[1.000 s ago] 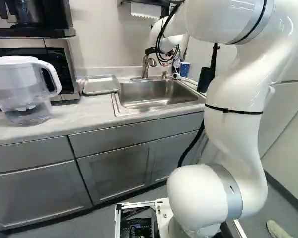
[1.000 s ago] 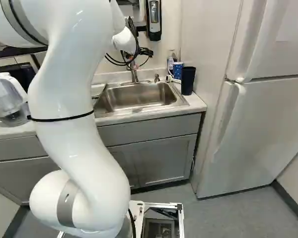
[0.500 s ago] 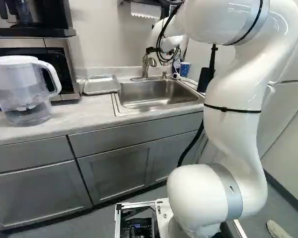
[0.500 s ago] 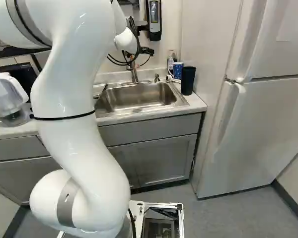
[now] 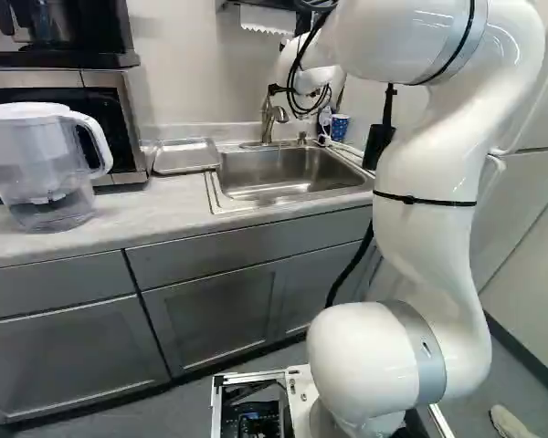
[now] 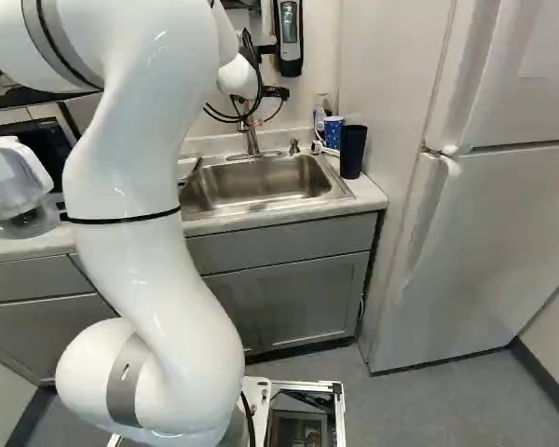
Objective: Rinse the cup and place it in the tray
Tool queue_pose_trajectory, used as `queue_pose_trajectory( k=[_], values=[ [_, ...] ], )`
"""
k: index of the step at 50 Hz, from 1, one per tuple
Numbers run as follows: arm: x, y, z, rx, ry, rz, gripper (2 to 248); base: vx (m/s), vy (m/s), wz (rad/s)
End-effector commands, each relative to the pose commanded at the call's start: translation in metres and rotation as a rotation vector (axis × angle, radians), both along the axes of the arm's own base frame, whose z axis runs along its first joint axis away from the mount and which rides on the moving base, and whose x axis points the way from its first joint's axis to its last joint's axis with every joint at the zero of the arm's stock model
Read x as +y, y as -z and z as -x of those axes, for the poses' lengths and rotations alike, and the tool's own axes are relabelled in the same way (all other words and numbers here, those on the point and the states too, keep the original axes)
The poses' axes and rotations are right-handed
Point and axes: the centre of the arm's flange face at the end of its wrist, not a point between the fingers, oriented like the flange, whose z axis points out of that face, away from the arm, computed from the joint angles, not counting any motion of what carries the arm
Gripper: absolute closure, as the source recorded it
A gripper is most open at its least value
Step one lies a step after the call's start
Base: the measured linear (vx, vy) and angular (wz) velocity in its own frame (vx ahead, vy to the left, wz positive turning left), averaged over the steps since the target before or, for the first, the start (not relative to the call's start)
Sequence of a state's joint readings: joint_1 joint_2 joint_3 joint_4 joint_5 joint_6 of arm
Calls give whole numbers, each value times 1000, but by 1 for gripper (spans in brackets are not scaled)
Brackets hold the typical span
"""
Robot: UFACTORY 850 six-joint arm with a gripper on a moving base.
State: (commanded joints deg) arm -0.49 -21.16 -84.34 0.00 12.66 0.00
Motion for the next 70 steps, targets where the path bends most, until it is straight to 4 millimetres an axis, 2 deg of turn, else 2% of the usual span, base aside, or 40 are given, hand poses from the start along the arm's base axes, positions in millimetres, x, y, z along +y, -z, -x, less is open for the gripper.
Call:
queue_pose_trajectory(
  k=[13,39,51,70],
  values=[
    [5,-2,-7,-36,-8,0,3,0,0,0],
    [5,-2,-5,-36,-7,0,3,0,0,0],
    [5,-4,6,-30,-7,0,3,0,0,0],
    [6,-6,35,-18,-9,0,3,0,0,0]
  ],
)
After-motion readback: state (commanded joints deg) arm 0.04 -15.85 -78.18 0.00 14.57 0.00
